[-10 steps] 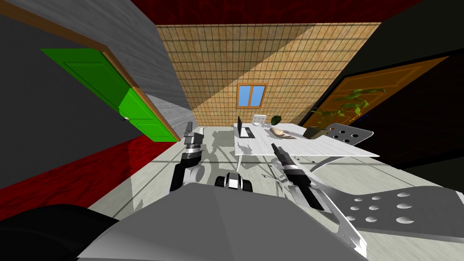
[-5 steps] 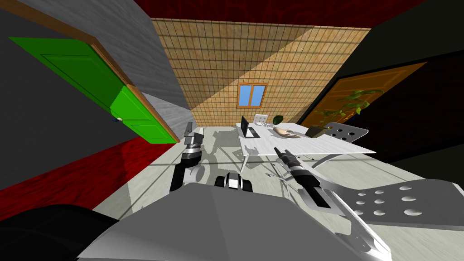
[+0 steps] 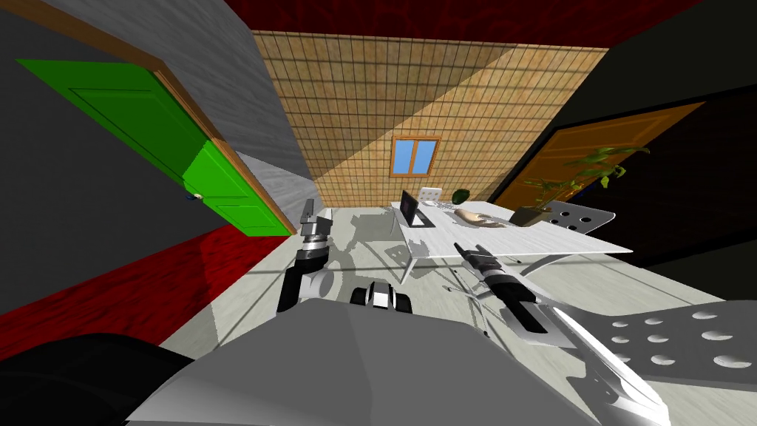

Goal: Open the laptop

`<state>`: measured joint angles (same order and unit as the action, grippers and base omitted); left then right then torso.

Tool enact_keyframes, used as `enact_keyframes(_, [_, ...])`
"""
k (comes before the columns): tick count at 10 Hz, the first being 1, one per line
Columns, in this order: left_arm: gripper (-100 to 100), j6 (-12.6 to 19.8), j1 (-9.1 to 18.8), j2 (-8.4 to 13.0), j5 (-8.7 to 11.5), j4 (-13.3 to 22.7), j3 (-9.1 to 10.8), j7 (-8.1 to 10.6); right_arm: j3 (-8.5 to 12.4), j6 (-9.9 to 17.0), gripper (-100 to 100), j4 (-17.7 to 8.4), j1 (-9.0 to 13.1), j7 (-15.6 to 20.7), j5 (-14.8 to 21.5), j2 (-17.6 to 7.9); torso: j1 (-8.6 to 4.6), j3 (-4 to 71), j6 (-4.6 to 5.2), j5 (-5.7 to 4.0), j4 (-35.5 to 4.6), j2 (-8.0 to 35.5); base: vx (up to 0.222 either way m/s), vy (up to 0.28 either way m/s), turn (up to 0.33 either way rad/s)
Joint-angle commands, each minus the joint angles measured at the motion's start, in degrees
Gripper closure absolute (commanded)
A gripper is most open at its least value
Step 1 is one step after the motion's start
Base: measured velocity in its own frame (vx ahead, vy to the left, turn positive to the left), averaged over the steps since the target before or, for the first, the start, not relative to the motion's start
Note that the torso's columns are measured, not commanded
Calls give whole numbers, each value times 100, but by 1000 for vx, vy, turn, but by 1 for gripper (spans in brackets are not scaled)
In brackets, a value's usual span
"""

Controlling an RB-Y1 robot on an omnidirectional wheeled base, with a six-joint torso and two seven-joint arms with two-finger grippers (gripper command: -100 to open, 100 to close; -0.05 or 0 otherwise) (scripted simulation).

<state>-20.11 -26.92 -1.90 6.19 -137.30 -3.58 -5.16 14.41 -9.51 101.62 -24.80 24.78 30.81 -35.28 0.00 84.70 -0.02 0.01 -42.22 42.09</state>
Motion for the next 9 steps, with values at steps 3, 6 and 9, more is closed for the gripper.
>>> enact_keyframes(3, [0,0,0,0,0,0,0,0,124,194,-100,-581,313,305,458,-706,1,-10,1,-1,-5,15,123,215,48])
enact_keyframes(6, [0,0,0,0,0,0,0,0,185,283,-100,-941,535,511,738,-1245,2,-13,2,1,-6,21,143,238,61])
enact_keyframes(9, [0,0,0,0,0,0,0,0,239,350,-100,-1282,756,712,1000,-1766,-3,-12,2,-1,-6,17,150,232,58])
